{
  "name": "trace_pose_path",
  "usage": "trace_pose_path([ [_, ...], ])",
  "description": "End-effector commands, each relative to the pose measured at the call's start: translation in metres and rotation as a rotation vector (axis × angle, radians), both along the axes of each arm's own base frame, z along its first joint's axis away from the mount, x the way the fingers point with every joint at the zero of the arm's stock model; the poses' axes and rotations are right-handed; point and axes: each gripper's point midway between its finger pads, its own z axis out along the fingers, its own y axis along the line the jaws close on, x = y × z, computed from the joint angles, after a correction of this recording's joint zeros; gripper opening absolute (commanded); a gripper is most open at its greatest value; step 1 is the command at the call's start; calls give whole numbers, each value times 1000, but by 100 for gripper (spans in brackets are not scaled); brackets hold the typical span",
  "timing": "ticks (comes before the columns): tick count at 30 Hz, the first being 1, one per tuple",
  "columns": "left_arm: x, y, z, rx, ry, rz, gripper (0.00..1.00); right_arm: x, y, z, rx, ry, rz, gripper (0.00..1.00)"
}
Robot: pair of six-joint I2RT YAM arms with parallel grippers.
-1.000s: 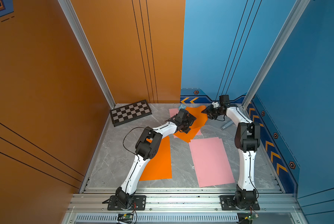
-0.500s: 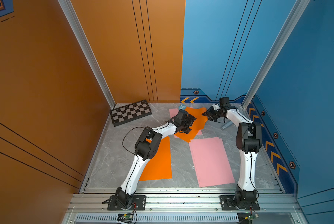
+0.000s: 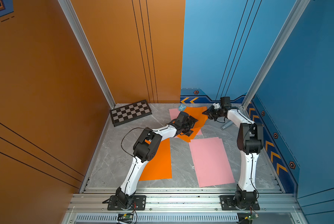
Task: Sort the scattered colored papers by color
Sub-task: Pick up the colored paper.
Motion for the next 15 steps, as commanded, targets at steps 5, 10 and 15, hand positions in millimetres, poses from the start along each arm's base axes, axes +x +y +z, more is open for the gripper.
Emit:
trace_pose_path([
  [5, 17, -4, 11, -48, -35, 64, 98, -3, 0, 40, 48, -84, -18, 23],
  [10, 19, 2, 6, -74, -41, 116, 98, -9, -3, 37, 49, -81, -28, 23],
  [15, 20, 18, 6, -58, -70, 169, 88, -18, -8, 27, 31, -64, -34, 23],
])
